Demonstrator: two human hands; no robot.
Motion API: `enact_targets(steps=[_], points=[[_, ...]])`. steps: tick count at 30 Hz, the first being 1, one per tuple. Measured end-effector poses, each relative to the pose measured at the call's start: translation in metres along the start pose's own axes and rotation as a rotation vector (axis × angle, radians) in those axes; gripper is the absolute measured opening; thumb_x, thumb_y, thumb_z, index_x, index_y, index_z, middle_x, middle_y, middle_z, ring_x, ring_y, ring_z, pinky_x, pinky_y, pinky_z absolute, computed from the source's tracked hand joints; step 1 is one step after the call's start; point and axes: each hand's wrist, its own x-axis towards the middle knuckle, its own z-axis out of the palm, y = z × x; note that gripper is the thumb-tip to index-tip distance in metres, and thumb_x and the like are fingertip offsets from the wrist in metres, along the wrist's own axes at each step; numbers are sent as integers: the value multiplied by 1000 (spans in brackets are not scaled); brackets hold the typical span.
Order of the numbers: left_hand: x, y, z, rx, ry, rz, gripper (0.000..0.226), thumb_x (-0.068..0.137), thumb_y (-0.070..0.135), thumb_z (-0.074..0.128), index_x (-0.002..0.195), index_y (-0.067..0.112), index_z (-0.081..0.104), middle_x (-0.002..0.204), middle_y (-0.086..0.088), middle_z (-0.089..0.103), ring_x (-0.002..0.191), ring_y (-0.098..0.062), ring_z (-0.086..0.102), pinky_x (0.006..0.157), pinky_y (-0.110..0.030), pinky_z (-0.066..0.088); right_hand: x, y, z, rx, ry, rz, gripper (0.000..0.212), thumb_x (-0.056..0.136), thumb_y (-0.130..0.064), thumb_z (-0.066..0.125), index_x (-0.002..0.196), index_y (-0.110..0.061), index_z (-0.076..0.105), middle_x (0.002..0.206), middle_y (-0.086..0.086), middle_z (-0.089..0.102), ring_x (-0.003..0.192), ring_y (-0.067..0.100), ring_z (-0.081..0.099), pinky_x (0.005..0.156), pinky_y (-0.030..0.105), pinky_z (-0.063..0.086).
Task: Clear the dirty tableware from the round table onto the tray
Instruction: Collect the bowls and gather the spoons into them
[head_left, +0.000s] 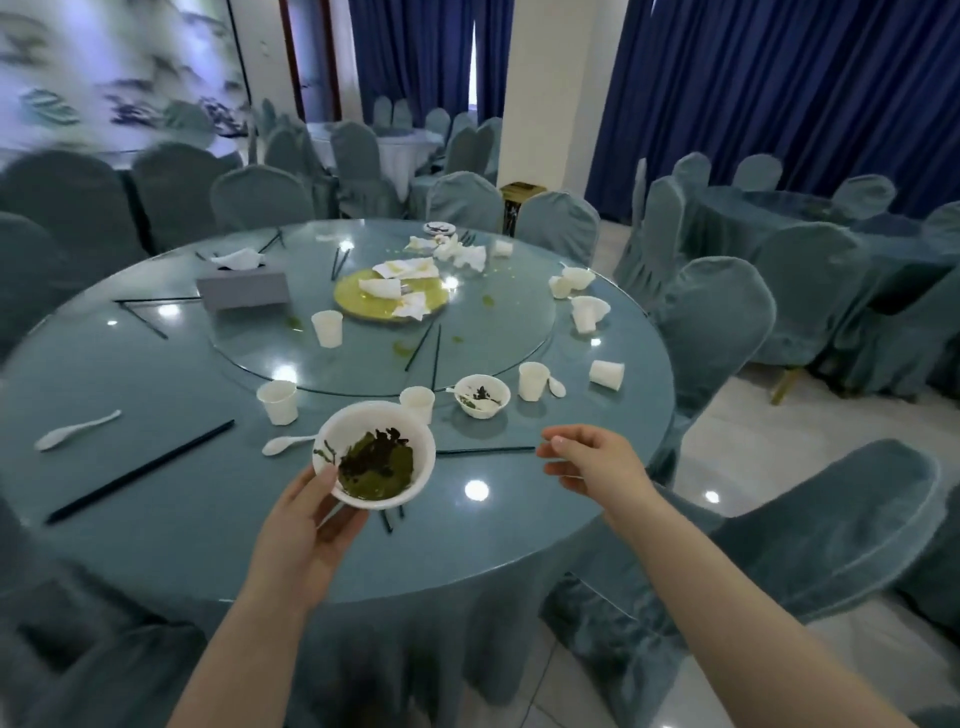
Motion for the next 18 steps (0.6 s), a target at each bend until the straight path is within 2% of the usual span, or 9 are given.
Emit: enact_targets(steps=[5, 9, 11, 13, 16, 18], points=[[64, -11, 17, -41, 124, -16, 15, 92, 20, 59, 104, 17, 67, 96, -5, 74, 88, -18, 70, 61, -29, 59, 88, 13, 9, -75, -75, 34, 11, 91, -15, 60, 97, -18, 67, 80, -7, 75, 70, 8, 67, 66, 22, 50], [126, -20, 34, -12, 98, -72, 17, 92, 20, 59, 107, 17, 66, 97, -4, 74, 83, -16, 71, 67, -31, 58, 151, 29, 19, -97, -51, 97, 10, 88, -13, 62, 95, -17, 68, 91, 1, 73, 70, 10, 65, 70, 25, 50], [153, -25, 40, 13, 94, -93, 18, 92, 20, 58, 109, 19, 66, 99, -3, 73, 87, -16, 70, 72, -32, 55, 175, 36, 25, -133, -58, 130, 9, 86, -12, 64, 91, -17, 69, 91, 4, 72, 70, 13, 63, 73, 28, 51], [177, -24, 46, 19, 86, -109, 16, 93, 20, 58, 106, 20, 66, 96, -2, 73, 85, -16, 69, 71, -31, 56, 198, 41, 29, -185, -51, 139, 9, 86, -11, 64, 91, -16, 70, 88, 7, 71, 69, 13, 62, 77, 30, 53], [203, -23, 57, 1, 107, -141, 11, 93, 17, 57, 101, 18, 65, 89, -2, 74, 78, -14, 70, 64, -28, 58, 228, 48, 31, -262, -26, 135, 11, 85, -11, 64, 91, -17, 71, 79, 1, 69, 59, 7, 58, 63, 21, 51], [214, -26, 60, -13, 127, -160, 10, 93, 17, 56, 99, 18, 64, 84, -1, 74, 72, -12, 71, 60, -27, 58, 247, 52, 35, -321, -7, 98, 13, 85, -12, 64, 92, -18, 73, 74, -8, 68, 57, 2, 56, 59, 15, 45]])
